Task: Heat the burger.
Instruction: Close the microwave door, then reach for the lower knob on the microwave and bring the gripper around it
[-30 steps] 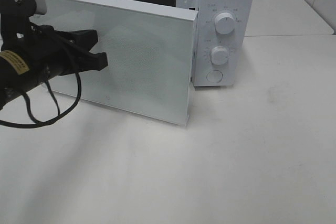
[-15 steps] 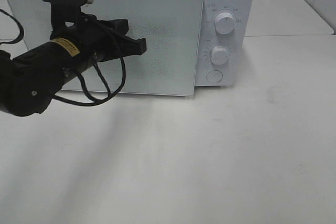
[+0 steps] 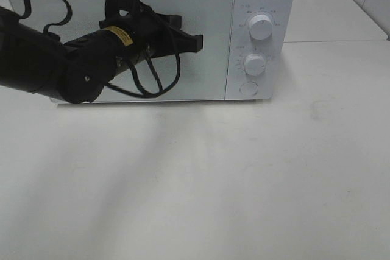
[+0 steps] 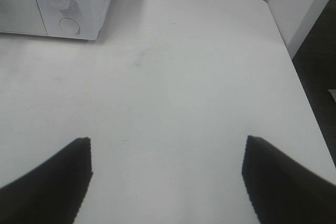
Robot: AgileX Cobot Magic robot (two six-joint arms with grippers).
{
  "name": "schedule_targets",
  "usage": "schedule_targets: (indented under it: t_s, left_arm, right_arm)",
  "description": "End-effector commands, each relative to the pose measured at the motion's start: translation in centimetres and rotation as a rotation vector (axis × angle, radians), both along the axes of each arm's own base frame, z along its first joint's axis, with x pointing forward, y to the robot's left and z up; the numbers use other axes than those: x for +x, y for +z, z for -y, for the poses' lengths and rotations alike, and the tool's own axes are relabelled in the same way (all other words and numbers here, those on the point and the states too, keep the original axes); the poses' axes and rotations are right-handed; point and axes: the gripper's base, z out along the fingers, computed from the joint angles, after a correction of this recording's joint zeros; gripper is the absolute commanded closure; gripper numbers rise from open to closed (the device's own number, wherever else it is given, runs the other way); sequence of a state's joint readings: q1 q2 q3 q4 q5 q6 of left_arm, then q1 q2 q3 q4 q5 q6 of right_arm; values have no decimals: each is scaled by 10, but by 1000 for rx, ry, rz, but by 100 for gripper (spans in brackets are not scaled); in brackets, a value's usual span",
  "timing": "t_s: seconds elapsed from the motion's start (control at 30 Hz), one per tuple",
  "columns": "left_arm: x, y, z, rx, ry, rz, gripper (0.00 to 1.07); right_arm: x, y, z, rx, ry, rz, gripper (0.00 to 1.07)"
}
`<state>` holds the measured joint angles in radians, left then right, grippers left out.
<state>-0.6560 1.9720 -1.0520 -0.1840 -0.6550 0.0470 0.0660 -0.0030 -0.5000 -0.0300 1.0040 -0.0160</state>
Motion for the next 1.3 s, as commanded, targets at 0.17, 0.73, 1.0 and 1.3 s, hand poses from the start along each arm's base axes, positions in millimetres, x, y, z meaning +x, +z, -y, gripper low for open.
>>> schedule_targets:
  t_s: [0.17,0.73,1.0,1.3]
  left_arm:
    - [22,15,-3,-72,106,-2,107]
    - [-38,14,6,215,-120,-456,91]
    - [-63,19,-5,340,-182,-684,4]
    - [-93,38,-27,504,-244,-898,7]
  right_arm:
    - [-4,0,1,-7,-4,44,31]
    - [-4,0,1,-7,-4,44,31]
    - [-4,0,1,-7,-4,44,31]
    - [-4,0,1,-6,-4,44,31]
